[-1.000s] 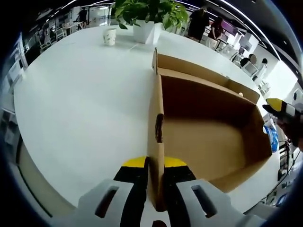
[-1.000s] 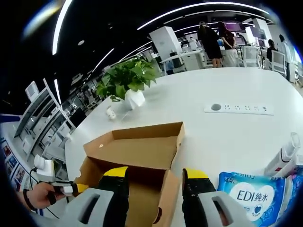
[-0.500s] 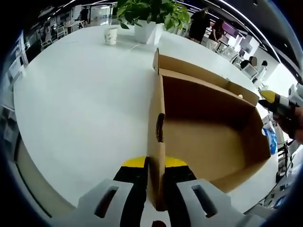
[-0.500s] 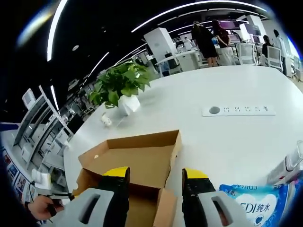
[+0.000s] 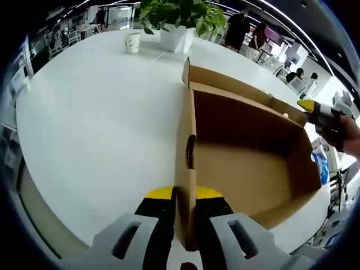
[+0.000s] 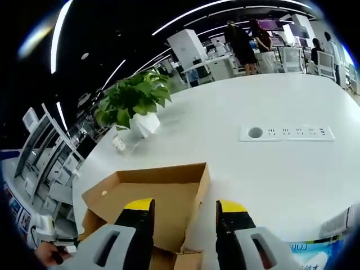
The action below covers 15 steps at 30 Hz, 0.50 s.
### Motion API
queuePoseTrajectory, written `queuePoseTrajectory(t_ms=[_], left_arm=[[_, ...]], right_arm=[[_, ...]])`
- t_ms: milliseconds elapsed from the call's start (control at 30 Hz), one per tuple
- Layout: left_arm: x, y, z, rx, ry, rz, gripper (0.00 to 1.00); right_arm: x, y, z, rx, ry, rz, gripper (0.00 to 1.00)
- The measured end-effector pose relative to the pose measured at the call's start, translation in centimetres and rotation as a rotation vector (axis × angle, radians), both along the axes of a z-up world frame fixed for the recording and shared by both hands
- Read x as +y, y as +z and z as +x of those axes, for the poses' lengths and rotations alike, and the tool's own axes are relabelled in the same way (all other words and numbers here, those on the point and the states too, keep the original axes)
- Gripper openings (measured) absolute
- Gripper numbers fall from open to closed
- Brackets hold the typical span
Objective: Operate the shoe box by opening the lid, removing the specified soft item, and placing it in the target area until the item is outside and the box remains undamaged.
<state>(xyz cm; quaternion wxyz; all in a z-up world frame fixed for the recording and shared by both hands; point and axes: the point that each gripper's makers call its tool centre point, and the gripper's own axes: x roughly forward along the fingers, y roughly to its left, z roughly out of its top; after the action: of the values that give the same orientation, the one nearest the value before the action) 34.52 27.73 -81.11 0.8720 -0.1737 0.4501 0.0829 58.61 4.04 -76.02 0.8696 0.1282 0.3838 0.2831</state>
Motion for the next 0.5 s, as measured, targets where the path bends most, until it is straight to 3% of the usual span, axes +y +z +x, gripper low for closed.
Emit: queuePoseTrajectory(t_ms=[200,500], left_arm=[[0.1,-0.1,0.1,0.002,0.001,0.001,0.09],[0.4,-0.4,0.4,0.002,0.0,0.002,0.09]], right_arm=[[1.1,-0.7,1.4,0.025,-0.011,0.023,0.39],[1.7,-2.0,3.2,0.048,-0.005,-0.013,0.37]])
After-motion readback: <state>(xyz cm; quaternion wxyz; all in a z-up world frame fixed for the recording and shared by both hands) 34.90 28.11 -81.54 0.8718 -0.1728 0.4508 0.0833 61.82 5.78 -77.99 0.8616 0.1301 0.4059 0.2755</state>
